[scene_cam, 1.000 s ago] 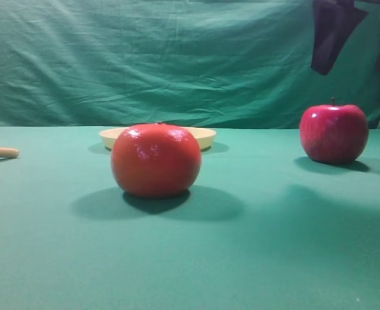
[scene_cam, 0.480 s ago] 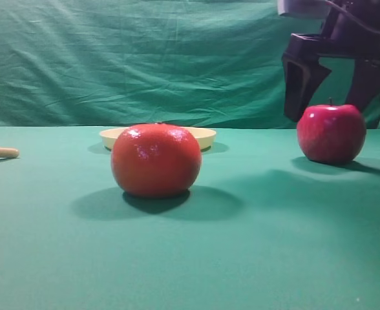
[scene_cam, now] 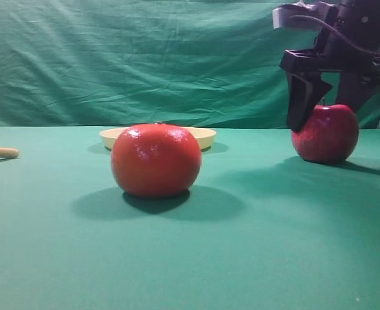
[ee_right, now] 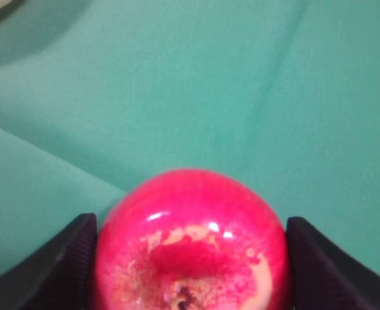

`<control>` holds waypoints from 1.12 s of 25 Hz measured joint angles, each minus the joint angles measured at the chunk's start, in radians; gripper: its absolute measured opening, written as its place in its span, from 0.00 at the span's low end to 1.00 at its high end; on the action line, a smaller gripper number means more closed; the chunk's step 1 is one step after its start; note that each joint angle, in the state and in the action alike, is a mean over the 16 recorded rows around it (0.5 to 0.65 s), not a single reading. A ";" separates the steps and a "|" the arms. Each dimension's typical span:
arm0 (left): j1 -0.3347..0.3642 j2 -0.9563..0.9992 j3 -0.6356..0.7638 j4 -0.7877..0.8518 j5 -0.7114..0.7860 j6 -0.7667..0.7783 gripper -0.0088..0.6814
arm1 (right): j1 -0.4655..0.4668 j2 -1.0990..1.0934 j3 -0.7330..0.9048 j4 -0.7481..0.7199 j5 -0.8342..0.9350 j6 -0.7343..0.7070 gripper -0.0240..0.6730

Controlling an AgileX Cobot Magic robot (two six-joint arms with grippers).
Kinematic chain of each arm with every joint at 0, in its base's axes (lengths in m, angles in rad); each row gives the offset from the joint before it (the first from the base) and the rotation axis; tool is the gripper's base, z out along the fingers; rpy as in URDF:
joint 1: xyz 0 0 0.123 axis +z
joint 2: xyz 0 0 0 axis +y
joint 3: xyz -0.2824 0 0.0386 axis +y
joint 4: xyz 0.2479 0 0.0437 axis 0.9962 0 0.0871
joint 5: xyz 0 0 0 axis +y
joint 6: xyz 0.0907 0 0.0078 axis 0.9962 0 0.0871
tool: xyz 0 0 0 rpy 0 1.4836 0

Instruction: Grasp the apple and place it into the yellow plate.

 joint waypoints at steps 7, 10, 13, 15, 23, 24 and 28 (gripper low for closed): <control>0.000 0.000 0.000 0.000 0.000 0.000 0.24 | 0.061 0.045 -0.199 0.008 0.064 0.001 0.73; 0.000 0.000 0.000 0.000 0.000 0.000 0.24 | 0.103 0.089 -0.276 0.012 0.073 0.000 0.73; 0.000 0.000 0.000 0.000 0.000 0.000 0.24 | 0.149 0.146 -0.344 0.014 0.076 0.000 0.73; 0.000 0.000 0.000 0.000 0.000 0.000 0.24 | 0.177 0.190 -0.384 0.014 0.076 0.000 0.73; 0.000 0.000 0.000 0.000 0.000 0.000 0.24 | 0.250 0.338 -0.497 0.015 0.055 -0.001 0.73; 0.000 0.000 0.000 0.000 0.000 0.000 0.24 | 0.254 0.349 -0.505 0.015 0.051 -0.001 0.73; 0.000 0.000 0.000 0.000 0.000 0.000 0.24 | 0.262 0.380 -0.525 0.017 0.032 -0.001 0.73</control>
